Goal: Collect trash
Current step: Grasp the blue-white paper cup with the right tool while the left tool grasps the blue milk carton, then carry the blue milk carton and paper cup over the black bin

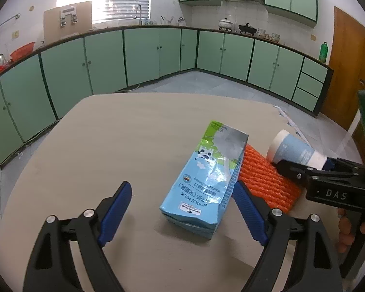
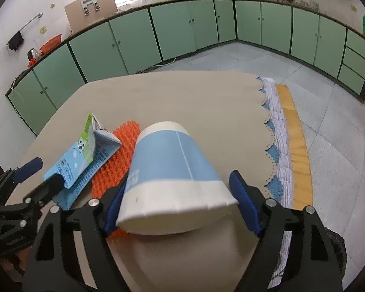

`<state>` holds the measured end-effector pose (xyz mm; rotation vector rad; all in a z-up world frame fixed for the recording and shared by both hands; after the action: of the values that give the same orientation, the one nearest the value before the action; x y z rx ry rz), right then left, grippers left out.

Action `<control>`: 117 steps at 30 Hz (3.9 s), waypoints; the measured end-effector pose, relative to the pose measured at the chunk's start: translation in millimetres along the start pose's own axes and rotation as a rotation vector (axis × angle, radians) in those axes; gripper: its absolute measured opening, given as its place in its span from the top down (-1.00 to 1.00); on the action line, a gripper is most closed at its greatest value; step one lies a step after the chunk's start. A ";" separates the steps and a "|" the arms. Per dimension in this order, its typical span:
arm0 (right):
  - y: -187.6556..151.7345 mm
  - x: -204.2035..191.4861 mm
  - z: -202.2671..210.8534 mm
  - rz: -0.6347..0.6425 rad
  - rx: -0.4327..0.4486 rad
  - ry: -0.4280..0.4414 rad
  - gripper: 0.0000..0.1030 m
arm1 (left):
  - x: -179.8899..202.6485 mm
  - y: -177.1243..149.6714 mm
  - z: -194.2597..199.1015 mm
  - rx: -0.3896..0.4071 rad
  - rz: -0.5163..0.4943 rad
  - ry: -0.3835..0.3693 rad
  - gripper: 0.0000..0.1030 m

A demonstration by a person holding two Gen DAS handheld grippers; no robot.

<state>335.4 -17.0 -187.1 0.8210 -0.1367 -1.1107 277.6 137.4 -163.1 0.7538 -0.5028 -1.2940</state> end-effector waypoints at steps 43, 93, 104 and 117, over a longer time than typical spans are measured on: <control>-16.4 2.0 38.3 0.011 0.038 -0.005 0.40 | 12.7 -6.0 35.2 -0.023 0.014 -0.030 0.11; -46.4 -7.6 206.5 0.062 0.293 0.031 0.47 | 73.1 6.5 133.7 0.097 -0.033 -0.154 0.11; -83.7 29.2 267.8 0.010 0.338 -0.065 0.47 | 135.7 1.4 178.0 0.142 -0.107 -0.267 0.11; -137.7 89.7 311.0 -0.101 0.348 -0.208 0.47 | 215.4 -40.9 188.1 0.066 -0.210 -0.399 0.11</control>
<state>125.0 -278.8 -82.6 1.0281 -0.4772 -1.2870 163.8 -116.2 -84.0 0.6142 -0.8064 -1.6425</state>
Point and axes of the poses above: each gripper's, at about its wrist camera, not at the fingertips, and z roughly against the way its jaws point, x to its right, y to its top, the point moved 5 cm from there along -z, roughly the way its jaws point, and after that the axes turned 10 degrees about y, right-handed, at the moved point
